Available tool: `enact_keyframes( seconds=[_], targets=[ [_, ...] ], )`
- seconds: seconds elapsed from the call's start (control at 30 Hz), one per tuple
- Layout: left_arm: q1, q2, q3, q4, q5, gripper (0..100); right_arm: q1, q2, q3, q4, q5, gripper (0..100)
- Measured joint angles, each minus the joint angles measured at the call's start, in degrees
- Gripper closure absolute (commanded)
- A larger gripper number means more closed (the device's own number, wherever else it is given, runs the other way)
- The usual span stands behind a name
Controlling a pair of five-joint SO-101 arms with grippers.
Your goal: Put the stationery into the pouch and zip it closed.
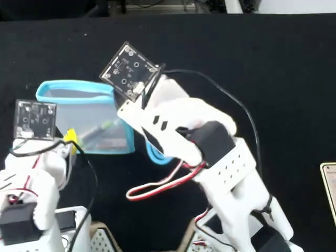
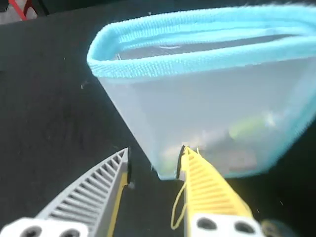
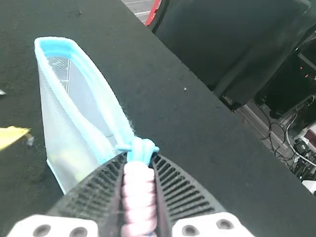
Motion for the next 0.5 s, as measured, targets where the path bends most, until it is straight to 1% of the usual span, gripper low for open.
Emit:
enact_keyframes(
  seconds=[0.13,0.23,0.3,0.43,0.5],
  targets=[
    [0.0,-7.6,14.6,-11.7,0.0,82,-0.1,0.0,-0.5,0.5,0.0,98.8],
    [-0.1,-14.1,23.0,-19.9,0.0,82,-1.4,0.0,-0.5,1.0,0.0,98.8],
    [0.0,-17.7,27.7,-23.9,0.0,82,-2.3,0.0,-0.5,2.4,0.6,98.8],
    [-0.1,-25.0,34.5,-29.4,0.0,82,-4.9,0.0,-0.5,5.5,6.3,98.8],
    [0.0,-25.1,35.7,-31.4,0.0,82,-6.2,0.0,-0.5,6.5,8.1,98.8]
  ],
)
